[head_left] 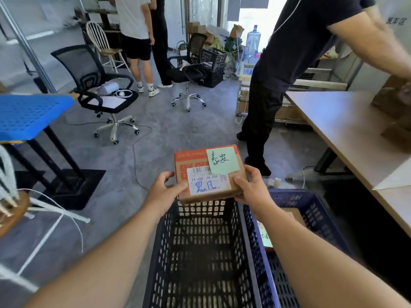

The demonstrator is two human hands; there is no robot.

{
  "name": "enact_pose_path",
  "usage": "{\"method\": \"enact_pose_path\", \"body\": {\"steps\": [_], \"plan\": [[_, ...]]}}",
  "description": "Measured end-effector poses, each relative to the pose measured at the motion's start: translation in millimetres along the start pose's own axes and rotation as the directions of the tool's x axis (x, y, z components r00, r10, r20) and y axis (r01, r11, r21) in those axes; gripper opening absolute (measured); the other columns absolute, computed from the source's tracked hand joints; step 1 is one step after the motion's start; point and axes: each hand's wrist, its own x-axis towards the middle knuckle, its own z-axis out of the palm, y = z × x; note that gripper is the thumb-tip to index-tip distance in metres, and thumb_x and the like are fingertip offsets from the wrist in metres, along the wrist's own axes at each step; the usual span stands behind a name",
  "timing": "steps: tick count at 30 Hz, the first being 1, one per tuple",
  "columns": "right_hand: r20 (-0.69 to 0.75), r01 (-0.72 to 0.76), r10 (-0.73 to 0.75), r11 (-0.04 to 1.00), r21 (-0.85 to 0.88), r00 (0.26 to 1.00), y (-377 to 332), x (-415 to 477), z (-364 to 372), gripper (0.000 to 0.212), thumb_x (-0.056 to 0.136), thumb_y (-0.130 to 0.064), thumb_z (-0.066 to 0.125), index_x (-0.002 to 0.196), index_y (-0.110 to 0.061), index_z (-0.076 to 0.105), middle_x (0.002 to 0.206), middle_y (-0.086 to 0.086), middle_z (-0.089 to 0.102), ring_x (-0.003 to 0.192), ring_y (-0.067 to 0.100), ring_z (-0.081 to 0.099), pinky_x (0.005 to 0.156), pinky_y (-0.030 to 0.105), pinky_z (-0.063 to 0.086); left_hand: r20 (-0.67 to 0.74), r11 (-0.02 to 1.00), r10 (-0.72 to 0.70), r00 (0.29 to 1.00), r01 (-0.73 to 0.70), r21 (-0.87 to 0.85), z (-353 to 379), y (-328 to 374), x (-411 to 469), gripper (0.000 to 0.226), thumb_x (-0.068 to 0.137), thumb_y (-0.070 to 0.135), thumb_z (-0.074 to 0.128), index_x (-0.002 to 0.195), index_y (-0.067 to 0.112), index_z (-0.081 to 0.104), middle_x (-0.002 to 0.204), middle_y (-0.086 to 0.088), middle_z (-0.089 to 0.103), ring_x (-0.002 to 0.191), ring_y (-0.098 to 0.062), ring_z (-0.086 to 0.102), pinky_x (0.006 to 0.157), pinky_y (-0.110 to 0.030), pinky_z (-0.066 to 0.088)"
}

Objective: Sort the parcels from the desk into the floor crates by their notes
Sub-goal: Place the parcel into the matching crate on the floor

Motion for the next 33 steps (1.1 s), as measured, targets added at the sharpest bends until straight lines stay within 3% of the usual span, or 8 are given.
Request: {"method": "enact_pose_path", "body": {"steps": [2,6,9,13,16,21,26,33], "plan": [[0.000,-0.007,0.007,0.997,-0.077,1.000,8,8,14,0.052,0.099,-0.018,0.051,0.143,-0.034,0.029,0.125,0.000,0.055,0.098,0.017,0.061,0.081,0.037,0.056,0.017,0.997,0.030,0.999,-0.031,0.075,2,-12,4,0.060,0.092,0.025,0.064,0.146,0.019,0.037,0.143,0.000,0.046,0.126,-0.020,0.047,0.101,-0.037,0.040],[0.077,0.063,-0.030,0.884,-0.463,0.997,31,20,35,0.058,0.104,-0.020,0.036,0.152,-0.039,0.010,0.114,-0.005,0.052,0.090,0.016,0.052,0.075,0.034,0.044,0.040,0.996,0.009,0.999,-0.012,0.091,7,-46,23,0.062,0.092,0.013,0.062,0.147,0.022,0.035,0.136,0.000,0.055,0.114,-0.012,0.051,0.093,-0.030,0.039],[0.132,0.116,-0.047,0.801,-0.587,0.990,59,35,48,0.063,0.103,-0.022,0.035,0.151,-0.047,0.004,0.117,0.002,0.057,0.084,0.018,0.058,0.069,0.037,0.050,0.015,0.996,-0.036,0.999,0.034,0.082,16,-79,42,0.067,0.091,0.010,0.062,0.148,0.025,0.029,0.130,0.006,0.056,0.114,-0.014,0.053,0.093,-0.030,0.038],[0.122,0.124,-0.058,0.745,-0.655,0.991,108,59,62,0.069,0.101,-0.025,0.043,0.150,-0.050,0.002,0.136,0.004,0.045,0.088,0.011,0.052,0.061,0.024,0.037,0.054,0.987,-0.087,0.995,0.079,0.143,37,-134,66,0.076,0.089,0.008,0.063,0.150,0.030,0.023,0.126,0.013,0.054,0.106,-0.010,0.053,0.089,-0.028,0.040],[0.170,0.154,-0.044,0.675,-0.722,0.985,150,79,67,0.069,0.100,-0.029,0.046,0.149,-0.051,0.003,0.149,0.003,0.034,0.106,0.018,0.055,0.074,0.025,0.040,0.066,0.975,-0.106,0.992,0.090,0.205,54,-175,86,0.083,0.087,0.007,0.063,0.151,0.034,0.019,0.127,0.016,0.053,0.111,-0.008,0.053,0.095,-0.029,0.041],[0.254,0.138,0.118,0.590,-0.795,0.960,222,112,76,0.067,0.096,-0.031,0.054,0.151,-0.042,0.018,0.144,0.004,0.038,0.116,0.022,0.052,0.090,0.032,0.047,0.104,0.928,-0.141,0.985,0.095,0.361,85,-242,120,0.075,0.085,0.011,0.062,0.149,0.034,0.030,0.133,0.003,0.046,0.110,-0.015,0.057,0.097,-0.038,0.049],[0.235,0.100,0.160,0.583,-0.806,0.959,287,143,94,0.069,0.095,-0.022,0.055,0.151,-0.040,0.018,0.147,0.004,0.036,0.121,0.022,0.051,0.093,0.032,0.046,0.094,0.884,-0.179,0.979,0.118,0.453,115,-299,147,0.069,0.086,0.009,0.057,0.144,0.037,0.033,0.127,0.001,0.046,0.108,-0.019,0.054,0.092,-0.042,0.050],[0.201,0.013,0.232,0.625,-0.780,0.952,365,192,120,0.064,0.097,-0.027,0.053,0.149,-0.046,0.021,0.152,-0.005,0.032,0.132,0.018,0.042,0.107,0.034,0.041,0.003,0.829,-0.206,0.979,0.173,0.532,153,-369,189,0.063,0.087,0.001,0.052,0.143,0.025,0.036,0.126,-0.005,0.046,0.111,-0.023,0.051,0.089,-0.042,0.052]]}}
